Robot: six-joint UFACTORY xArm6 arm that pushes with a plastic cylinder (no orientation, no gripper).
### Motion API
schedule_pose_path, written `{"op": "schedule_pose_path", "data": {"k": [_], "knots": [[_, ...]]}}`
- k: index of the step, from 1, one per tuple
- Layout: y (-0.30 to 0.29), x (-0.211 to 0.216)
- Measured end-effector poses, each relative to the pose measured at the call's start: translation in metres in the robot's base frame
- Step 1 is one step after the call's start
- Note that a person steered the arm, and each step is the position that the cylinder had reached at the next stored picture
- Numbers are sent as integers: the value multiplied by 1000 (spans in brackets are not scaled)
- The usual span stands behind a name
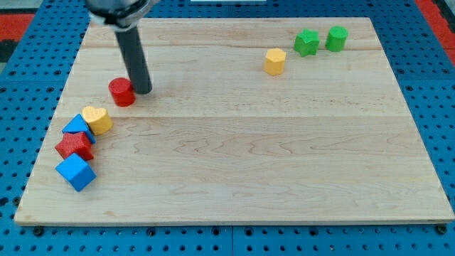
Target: Push the yellow hexagon closer to the green circle and green star
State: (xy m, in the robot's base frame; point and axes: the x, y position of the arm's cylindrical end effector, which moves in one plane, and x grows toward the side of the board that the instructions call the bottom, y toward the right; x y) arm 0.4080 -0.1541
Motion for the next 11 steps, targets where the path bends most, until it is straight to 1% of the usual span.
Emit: {"op": "schedule_pose_path", "data": {"k": [1,2,3,4,5,7,8,9,10,11], "knots": [[0,28],[37,-26],[-11,-40],[-50,-7],[51,-8],[231,-81],[288,-90],[310,-94],[320,-128],[319,-106]]}}
